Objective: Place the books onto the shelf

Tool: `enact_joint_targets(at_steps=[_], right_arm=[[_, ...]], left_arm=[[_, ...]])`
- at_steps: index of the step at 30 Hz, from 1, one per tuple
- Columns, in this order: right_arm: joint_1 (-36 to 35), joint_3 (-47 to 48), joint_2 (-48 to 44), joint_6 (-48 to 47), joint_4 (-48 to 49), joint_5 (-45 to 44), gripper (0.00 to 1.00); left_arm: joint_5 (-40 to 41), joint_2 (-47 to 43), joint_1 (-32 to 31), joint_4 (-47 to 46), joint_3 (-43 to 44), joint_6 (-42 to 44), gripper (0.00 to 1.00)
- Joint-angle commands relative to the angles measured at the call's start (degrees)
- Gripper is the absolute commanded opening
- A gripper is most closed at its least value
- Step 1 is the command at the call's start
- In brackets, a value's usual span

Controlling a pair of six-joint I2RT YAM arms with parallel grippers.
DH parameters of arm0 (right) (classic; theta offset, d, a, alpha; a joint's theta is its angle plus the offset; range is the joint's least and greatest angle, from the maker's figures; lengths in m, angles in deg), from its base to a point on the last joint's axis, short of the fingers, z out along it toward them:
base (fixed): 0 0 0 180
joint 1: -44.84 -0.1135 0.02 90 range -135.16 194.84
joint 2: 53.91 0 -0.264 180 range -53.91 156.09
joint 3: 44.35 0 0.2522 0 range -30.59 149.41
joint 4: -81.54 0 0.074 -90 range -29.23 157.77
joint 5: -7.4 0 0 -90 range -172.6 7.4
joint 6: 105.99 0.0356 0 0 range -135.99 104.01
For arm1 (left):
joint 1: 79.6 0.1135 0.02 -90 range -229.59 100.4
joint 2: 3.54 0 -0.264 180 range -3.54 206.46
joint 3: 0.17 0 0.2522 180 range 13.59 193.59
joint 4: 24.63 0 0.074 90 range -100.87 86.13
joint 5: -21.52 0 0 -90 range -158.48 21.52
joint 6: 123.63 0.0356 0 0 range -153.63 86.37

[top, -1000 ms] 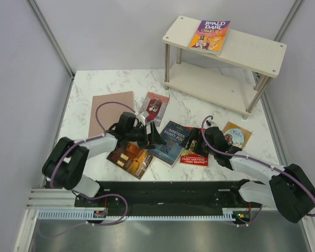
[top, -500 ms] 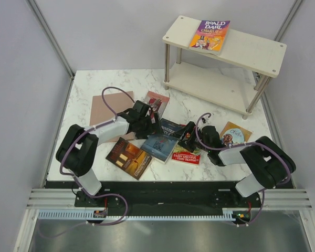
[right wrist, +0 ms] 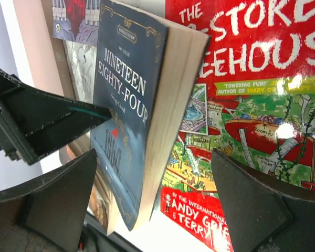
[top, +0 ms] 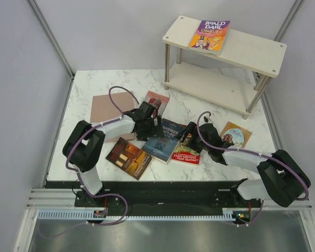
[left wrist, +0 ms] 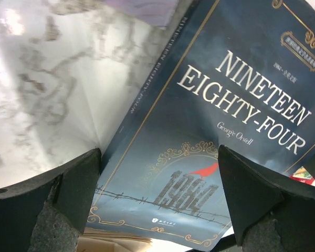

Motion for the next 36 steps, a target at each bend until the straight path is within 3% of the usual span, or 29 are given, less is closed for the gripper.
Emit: enact_joint_targets(at_steps=[1, 9, 15, 17, 18, 19, 21, 22, 23, 28, 32, 36], right_arm=[[-1.2, -0.4, 4.5, -4.7, -5.9, -7.5, 0.98], [-5.0, -0.8, 16.0, -1.1, 11.6, -1.1, 0.98], [-5.1, -4.8, 7.6, 0.1, 18.2, -1.5, 0.95], [-5.2, -5.9, 5.0, -0.4, 18.9, -1.8, 0.83], [-5.1, -6.0, 3.3, -1.1, 18.9, -2.0, 0.57], [-5.1, -6.0, 2.7, -1.5, 18.7, -2.2, 0.37], [-5.1, -5.4, 3.1, -2.6, 17.8, -1.8, 0.12], [-5.1, -4.6, 3.5, -3.1, 17.5, -0.4, 0.05], [-5.2, -4.1, 4.0, -3.6, 16.8, 0.4, 0.00], [-5.1, -0.4, 3.7, -8.4, 14.1, 5.6, 0.00], [-5.1, 2.3, -3.1, -13.4, 7.8, 8.0, 0.00], [-5.1, 1.7, -10.9, -17.6, 10.0, 9.9, 0.00]], left_arm=[[-4.3, 5.0, -3.8, 0.4, 0.8, 1.1, 1.00], [-5.2, 6.2, -7.5, -0.2, 2.2, 0.4, 1.00], [-5.4, 7.1, -7.8, -0.5, 1.8, 0.1, 1.00], [-5.6, 7.6, -7.9, -0.7, 2.0, 0.0, 1.00], [-5.8, 7.8, -7.9, -1.0, 2.0, -0.1, 1.00], [-5.8, 7.9, -7.9, -1.0, 2.0, -0.1, 1.00], [-5.9, 7.7, -8.1, -1.3, 2.0, -0.3, 1.00], [-5.6, 7.6, -8.1, -1.5, 2.0, -0.2, 1.00], [-5.2, 7.3, -8.1, -1.5, 1.8, -0.3, 1.00], [2.2, -2.3, -8.0, -1.5, -1.7, 1.2, 1.00], [7.4, -13.5, -8.0, -2.8, -6.1, 3.9, 1.00], [9.4, -25.6, -7.9, -9.6, -12.2, 6.8, 1.00]])
